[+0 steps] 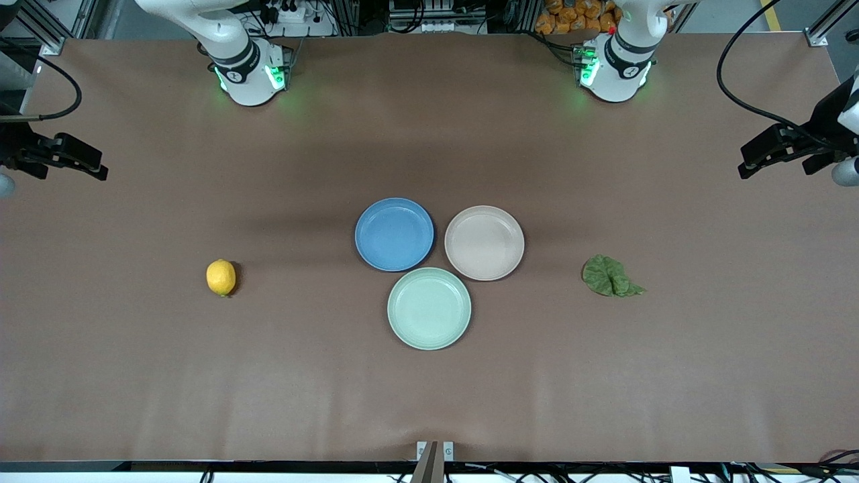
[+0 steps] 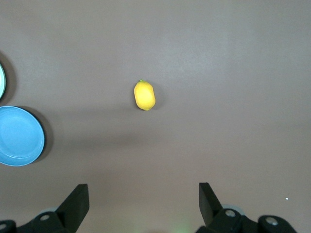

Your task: Place lemon and lettuce in plates

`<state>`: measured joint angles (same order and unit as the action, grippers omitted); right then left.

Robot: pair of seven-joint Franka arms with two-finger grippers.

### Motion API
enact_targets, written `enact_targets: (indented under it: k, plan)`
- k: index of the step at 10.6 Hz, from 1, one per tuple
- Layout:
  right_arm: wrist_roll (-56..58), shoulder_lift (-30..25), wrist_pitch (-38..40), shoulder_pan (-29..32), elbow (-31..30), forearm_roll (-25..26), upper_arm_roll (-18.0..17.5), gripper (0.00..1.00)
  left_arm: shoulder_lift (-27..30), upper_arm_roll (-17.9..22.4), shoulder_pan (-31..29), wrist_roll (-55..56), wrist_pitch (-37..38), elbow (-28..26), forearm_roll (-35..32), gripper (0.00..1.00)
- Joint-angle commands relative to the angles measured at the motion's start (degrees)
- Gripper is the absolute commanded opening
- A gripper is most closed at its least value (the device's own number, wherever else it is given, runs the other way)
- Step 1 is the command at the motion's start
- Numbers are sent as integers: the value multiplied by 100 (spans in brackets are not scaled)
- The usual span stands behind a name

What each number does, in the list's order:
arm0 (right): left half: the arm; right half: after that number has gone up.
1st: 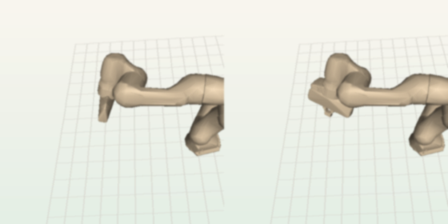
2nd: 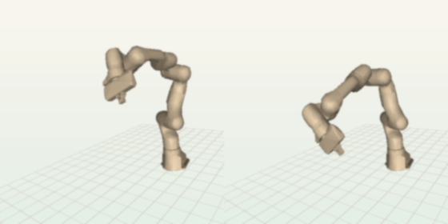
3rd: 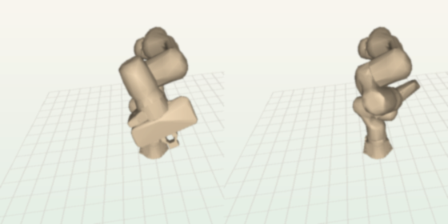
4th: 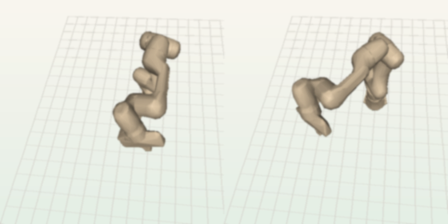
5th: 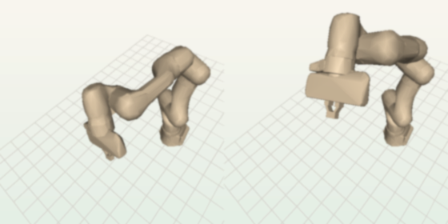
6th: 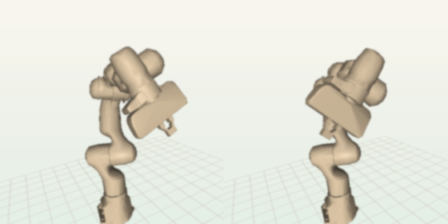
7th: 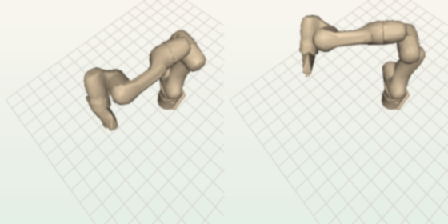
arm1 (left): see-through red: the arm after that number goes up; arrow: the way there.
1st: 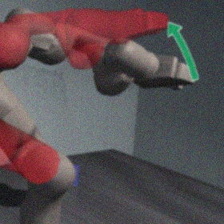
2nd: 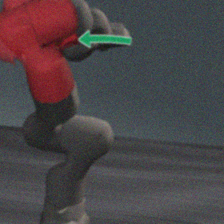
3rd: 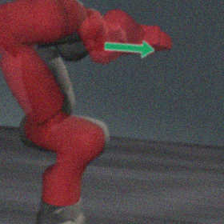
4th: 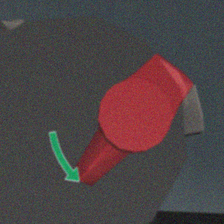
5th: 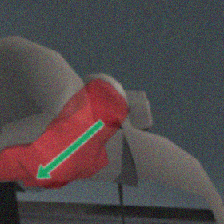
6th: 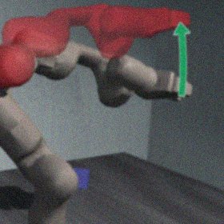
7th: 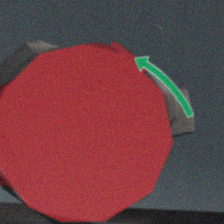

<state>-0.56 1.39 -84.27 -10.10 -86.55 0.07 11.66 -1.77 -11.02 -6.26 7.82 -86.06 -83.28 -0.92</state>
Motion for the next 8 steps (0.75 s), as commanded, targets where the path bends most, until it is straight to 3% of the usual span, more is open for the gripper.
enact_targets:
  k: [1,8]
  plan:
    - [-6,81,60,70,156,-77,-23,100,28,-23,-76,-175,2,31,75,100]
    - [-6,300,-88,70,148,-148,-32,100,-752,-216,-50,-184,-727,-452,127,100]
